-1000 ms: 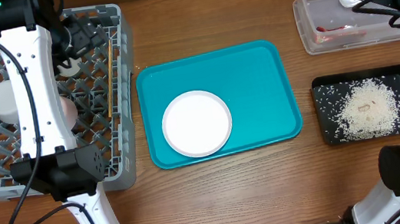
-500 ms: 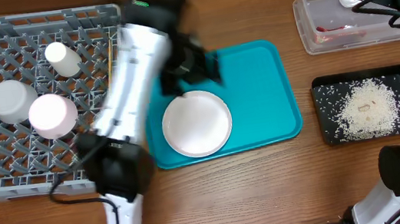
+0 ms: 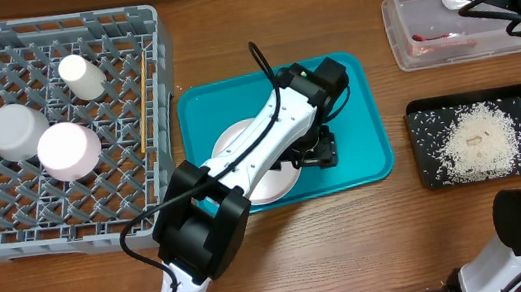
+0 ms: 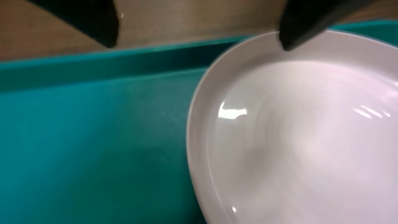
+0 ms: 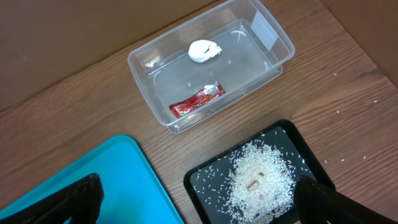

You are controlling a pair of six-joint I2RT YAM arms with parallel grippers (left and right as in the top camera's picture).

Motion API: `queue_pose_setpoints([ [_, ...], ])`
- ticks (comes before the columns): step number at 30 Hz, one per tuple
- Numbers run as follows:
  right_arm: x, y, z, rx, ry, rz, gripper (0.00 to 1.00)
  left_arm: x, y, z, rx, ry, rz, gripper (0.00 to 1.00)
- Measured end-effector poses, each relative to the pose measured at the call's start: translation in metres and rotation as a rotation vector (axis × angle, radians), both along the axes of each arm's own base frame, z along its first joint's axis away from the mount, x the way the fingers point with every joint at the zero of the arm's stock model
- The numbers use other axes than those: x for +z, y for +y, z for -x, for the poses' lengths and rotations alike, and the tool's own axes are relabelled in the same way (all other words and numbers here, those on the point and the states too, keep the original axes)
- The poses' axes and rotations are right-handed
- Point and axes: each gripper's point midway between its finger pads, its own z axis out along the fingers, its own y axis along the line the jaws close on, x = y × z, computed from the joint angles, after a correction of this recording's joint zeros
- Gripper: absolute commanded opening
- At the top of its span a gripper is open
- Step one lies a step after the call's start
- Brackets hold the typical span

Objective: Sort waste into correct bins and load items into the dishwasher
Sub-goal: 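Lower the left gripper onto the white plate and grasp its rim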

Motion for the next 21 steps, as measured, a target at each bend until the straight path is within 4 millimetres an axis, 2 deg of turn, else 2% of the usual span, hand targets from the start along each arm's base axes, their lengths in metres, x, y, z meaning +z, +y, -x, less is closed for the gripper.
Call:
queue_pose_setpoints([
  [2, 0.000, 0.000, 0.000, -0.001, 0.000, 0.000, 1.00, -0.008, 0.001, -0.004, 0.030, -0.023, -0.007, 0.57],
  [9, 0.000, 0.000, 0.000, -0.001, 0.001, 0.000, 1.00, -0.053, 0.003, -0.004, 0.089, -0.058, 0.003, 0.57],
  [12, 0.000, 0.000, 0.000, -0.001, 0.000, 0.000, 1.00, -0.052, -0.002, -0.006, 0.085, -0.094, 0.035, 0.56],
  [14, 0.000, 0.000, 0.000, 0.000, 0.001, 0.000, 1.00, -0.052, -0.004, -0.007, 0.073, -0.108, 0.041, 0.48],
  [15, 0.000, 0.000, 0.000, 0.000, 0.001, 0.000, 1.00, -0.052, -0.004, -0.007, 0.066, -0.114, 0.042, 0.37],
  [19, 0.000, 0.000, 0.000, 0.000, 0.000, 0.000, 1.00, -0.052, -0.002, -0.010, 0.030, -0.131, 0.028, 0.04],
  [21, 0.000, 0.000, 0.000, 0.000, 0.001, 0.000, 1.00, -0.049, 0.000, -0.014, -0.006, -0.145, 0.022, 0.04],
])
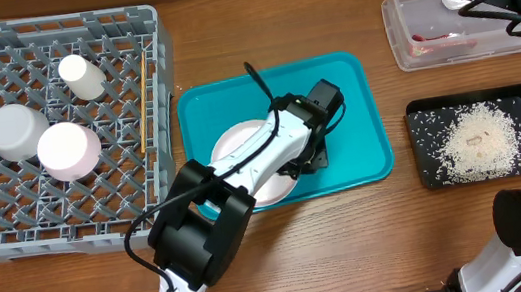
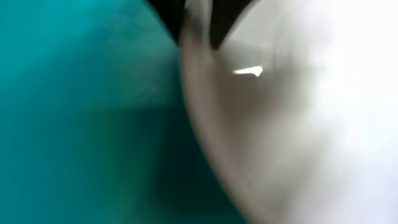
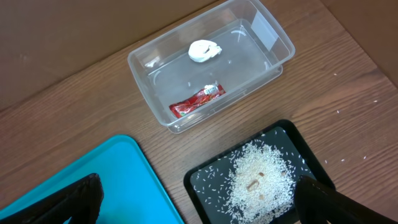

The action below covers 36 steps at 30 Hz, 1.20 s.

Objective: Sort waste into correct bins and load items into the dishwasher
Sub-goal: 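Lower the left gripper onto the white plate and grasp its rim, then lift the plate and stand it upright in the rack's right slot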

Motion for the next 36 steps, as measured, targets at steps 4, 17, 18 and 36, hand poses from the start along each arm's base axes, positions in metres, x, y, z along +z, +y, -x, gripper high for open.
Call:
queue_pose_setpoints([
  [4, 0.000, 0.000, 0.000, 0.000, 0.000, 0.000, 1.00, 0.010, 0.014, -0.003, -0.019, 0.019, -0.058, 0.04],
  [17, 0.000, 0.000, 0.000, 0.000, 0.000, 0.001, 1.00, 0.174, 0.095, -0.115, 0.126, -0.212, -0.037, 0.04],
  [18, 0.000, 0.000, 0.000, 0.000, 0.000, 0.001, 0.99, 0.187, 0.102, -0.125, 0.136, -0.241, -0.001, 0.04],
  [36, 0.000, 0.000, 0.000, 0.000, 0.000, 0.001, 1.00, 0.267, 0.190, -0.164, -0.256, -0.412, 0.682, 0.04],
])
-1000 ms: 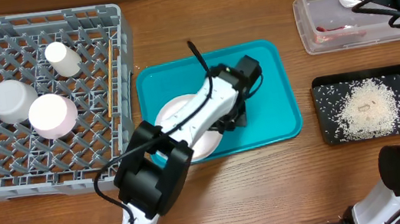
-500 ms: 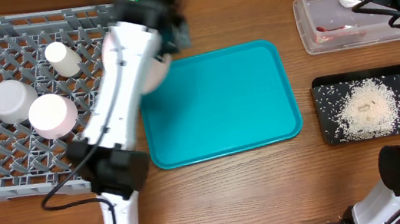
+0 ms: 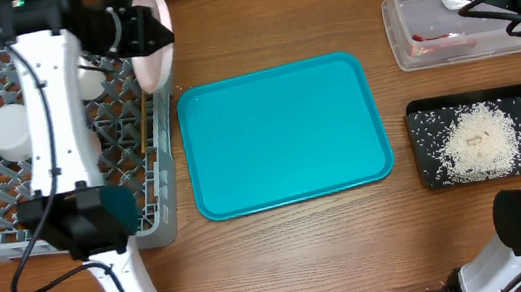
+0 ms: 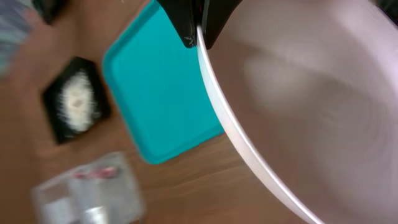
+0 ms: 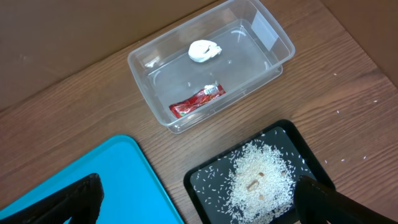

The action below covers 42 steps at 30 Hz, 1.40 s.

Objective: Sort waste into correct bins and load items into the dishwasher
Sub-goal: 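Lift the plate and stand it upright in the rack's right slot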

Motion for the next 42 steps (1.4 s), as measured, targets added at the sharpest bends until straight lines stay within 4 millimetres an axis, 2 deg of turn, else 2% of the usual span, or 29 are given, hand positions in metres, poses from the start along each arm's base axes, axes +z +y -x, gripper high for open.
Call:
queue_pose_setpoints([
  [3, 0.000, 0.000, 0.000, 0.000, 0.000, 0.000, 1.00, 0.015, 0.004, 0.005, -0.048, -0.039, 0.108, 0.04],
  [6, 0.000, 0.000, 0.000, 0.000, 0.000, 0.000, 1.00, 0.021, 0.008, 0.008, -0.071, -0.059, 0.153, 0.04],
  [13, 0.000, 0.000, 0.000, 0.000, 0.000, 0.000, 1.00, 0.028, 0.025, 0.008, -0.065, -0.090, 0.202, 0.04],
  [18, 0.000, 0.000, 0.000, 0.000, 0.000, 0.000, 1.00, 0.009, 0.037, 0.008, -0.037, -0.038, 0.221, 0.04],
  [23, 0.000, 0.000, 0.000, 0.000, 0.000, 0.000, 1.00, -0.017, 0.038, 0.004, -0.031, 0.002, 0.238, 0.04],
  [29, 0.000, 0.000, 0.000, 0.000, 0.000, 0.000, 1.00, -0.028, 0.042, 0.003, -0.023, 0.015, 0.247, 0.04],
  [34, 0.000, 0.000, 0.000, 0.000, 0.001, 0.000, 1.00, -0.034, 0.054, 0.003, 0.004, 0.030, 0.250, 0.04],
  [35, 0.000, 0.000, 0.000, 0.000, 0.000, 0.000, 1.00, -0.035, 0.058, 0.003, 0.012, 0.030, 0.250, 0.12],
  [36, 0.000, 0.000, 0.000, 0.000, 0.000, 0.000, 1.00, -0.035, 0.060, 0.002, 0.017, 0.030, 0.250, 0.24],
  [37, 0.000, 0.000, 0.000, 0.000, 0.000, 0.000, 1.00, -0.035, 0.063, 0.002, 0.025, 0.028, 0.246, 0.44],
  [38, 0.000, 0.000, 0.000, 0.000, 0.000, 0.000, 1.00, -0.037, 0.067, 0.001, 0.039, 0.035, 0.238, 0.77],
  [39, 0.000, 0.000, 0.000, 0.000, 0.000, 0.000, 1.00, -0.037, 0.068, 0.001, 0.045, 0.039, 0.235, 0.92],
  [40, 0.000, 0.000, 0.000, 0.000, 0.000, 0.000, 1.00, -0.040, 0.071, 0.001, 0.061, 0.053, 0.225, 1.00],
  [42, 0.000, 0.000, 0.000, 0.000, 0.000, 0.000, 1.00, -0.045, 0.077, 0.001, 0.092, 0.081, 0.200, 1.00],
])
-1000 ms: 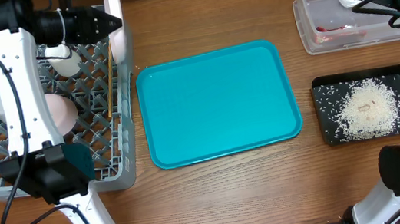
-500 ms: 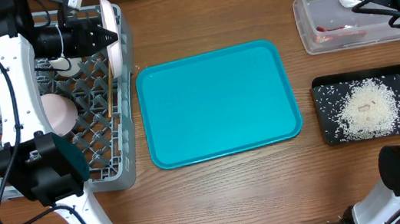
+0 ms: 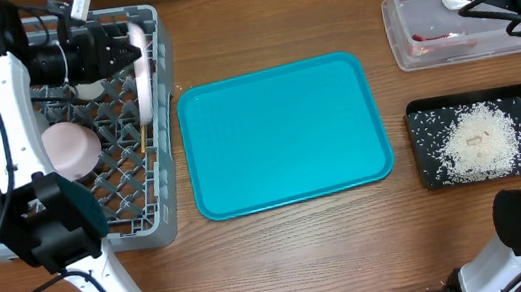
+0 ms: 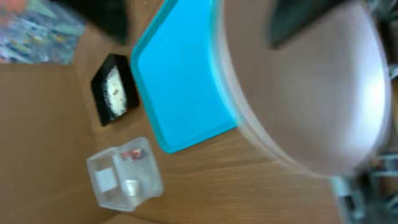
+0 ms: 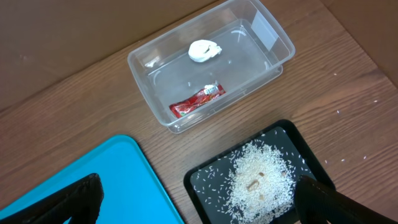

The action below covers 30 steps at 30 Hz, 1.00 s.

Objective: Sort waste into correct bins and load items into the dishwasher

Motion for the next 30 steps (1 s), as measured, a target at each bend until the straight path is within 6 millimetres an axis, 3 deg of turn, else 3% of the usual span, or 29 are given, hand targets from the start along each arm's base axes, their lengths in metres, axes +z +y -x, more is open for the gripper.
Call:
queue_pose_setpoints([
  [6, 0.000, 0.000, 0.000, 0.000, 0.000, 0.000, 1.00, -0.001, 0.011, 0.006, 0.078, 0.106, -0.030, 1.00],
  [8, 0.000, 0.000, 0.000, 0.000, 0.000, 0.000, 1.00, 0.013, 0.012, 0.009, 0.096, 0.113, -0.034, 1.00],
  [12, 0.000, 0.000, 0.000, 0.000, 0.000, 0.000, 1.00, 0.060, 0.021, 0.015, 0.170, 0.080, -0.047, 1.00],
  [17, 0.000, 0.000, 0.000, 0.000, 0.000, 0.000, 1.00, 0.110, 0.041, 0.037, 0.342, 0.065, -0.107, 1.00],
  [20, 0.000, 0.000, 0.000, 0.000, 0.000, 0.000, 1.00, 0.151, 0.040, 0.064, 0.429, 0.013, -0.125, 1.00],
  [22, 0.000, 0.000, 0.000, 0.000, 0.000, 0.000, 1.00, 0.183, 0.024, 0.089, 0.449, -0.047, -0.127, 1.00],
  [26, 0.000, 0.000, 0.000, 0.000, 0.000, 0.000, 1.00, 0.241, -0.035, 0.164, 0.383, -0.209, -0.135, 1.00],
  [28, 0.000, 0.000, 0.000, 0.000, 0.000, 0.000, 1.00, 0.258, -0.067, 0.210, 0.316, -0.276, -0.135, 1.00],
  [30, 0.000, 0.000, 0.000, -0.001, -0.001, 0.000, 1.00, 0.264, -0.085, 0.252, 0.270, -0.309, -0.128, 1.00],
])
